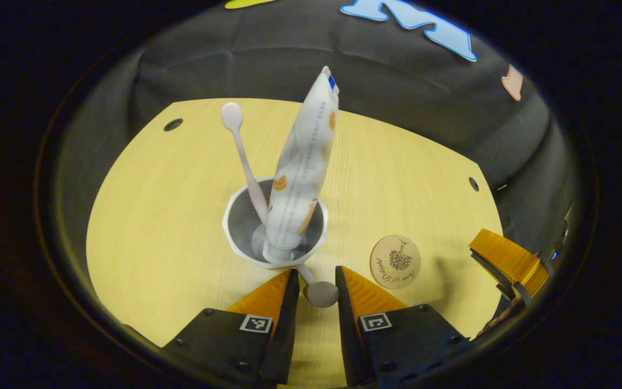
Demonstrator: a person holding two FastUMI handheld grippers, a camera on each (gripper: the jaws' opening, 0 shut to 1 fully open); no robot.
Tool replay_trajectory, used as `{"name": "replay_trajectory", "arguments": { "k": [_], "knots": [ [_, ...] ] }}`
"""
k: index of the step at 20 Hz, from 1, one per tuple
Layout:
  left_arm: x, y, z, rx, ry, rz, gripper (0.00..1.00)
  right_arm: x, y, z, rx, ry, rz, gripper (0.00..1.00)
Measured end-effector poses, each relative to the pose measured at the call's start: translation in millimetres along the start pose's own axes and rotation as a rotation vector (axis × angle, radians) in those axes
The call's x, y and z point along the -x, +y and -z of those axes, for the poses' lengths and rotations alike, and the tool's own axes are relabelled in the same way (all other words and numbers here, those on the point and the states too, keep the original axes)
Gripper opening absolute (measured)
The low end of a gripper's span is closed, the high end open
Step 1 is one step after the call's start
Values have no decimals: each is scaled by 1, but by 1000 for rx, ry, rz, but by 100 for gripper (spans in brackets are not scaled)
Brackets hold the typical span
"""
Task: Put the toothbrush and toothpaste on the desktop into the cup, then pick up the cup and place it on the coaster on the desktop.
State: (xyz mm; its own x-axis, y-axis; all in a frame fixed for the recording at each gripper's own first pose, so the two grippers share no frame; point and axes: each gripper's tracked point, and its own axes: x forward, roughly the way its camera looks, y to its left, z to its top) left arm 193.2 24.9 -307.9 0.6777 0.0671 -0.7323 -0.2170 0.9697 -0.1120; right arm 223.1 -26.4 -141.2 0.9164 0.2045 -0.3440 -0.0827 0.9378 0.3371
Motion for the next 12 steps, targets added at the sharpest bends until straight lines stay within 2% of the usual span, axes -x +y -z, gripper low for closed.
{"name": "replay_trajectory", "arguments": {
  "k": [1, 2, 3, 4, 6, 8, 9, 10, 11, 12],
  "knots": [
    [1, 2, 2, 2, -1, -8, 51, 0, -1, 1, 3, 3, 1, 84],
    [2, 3, 2, -5, 1, -17, 39, 0, -2, 1, 8, 5, 4, 84],
    [5, 6, -2, -17, -7, -34, 39, 3, -4, 1, 11, 6, 8, 84],
    [5, 11, -10, -31, -36, -64, 33, 4, -4, 0, 10, 6, 9, 84],
    [8, 11, -8, -28, -38, -69, 21, 4, -5, 0, 6, 3, 10, 84],
    [7, 9, -7, -52, -53, -58, 18, 7, -7, -1, 9, -2, 16, 84],
    [8, 9, -8, -68, -62, -56, 23, 9, -8, -1, 7, -6, 20, 84],
    [10, 9, -9, -82, -66, -57, 15, 12, -10, -1, 4, -8, 23, 84],
    [11, 8, -10, -91, -73, -57, 15, 13, -11, -1, -1, -10, 27, 84],
    [14, 6, -12, -98, -82, -57, 20, 15, -12, -2, -3, -12, 30, 85]
  ]
}}
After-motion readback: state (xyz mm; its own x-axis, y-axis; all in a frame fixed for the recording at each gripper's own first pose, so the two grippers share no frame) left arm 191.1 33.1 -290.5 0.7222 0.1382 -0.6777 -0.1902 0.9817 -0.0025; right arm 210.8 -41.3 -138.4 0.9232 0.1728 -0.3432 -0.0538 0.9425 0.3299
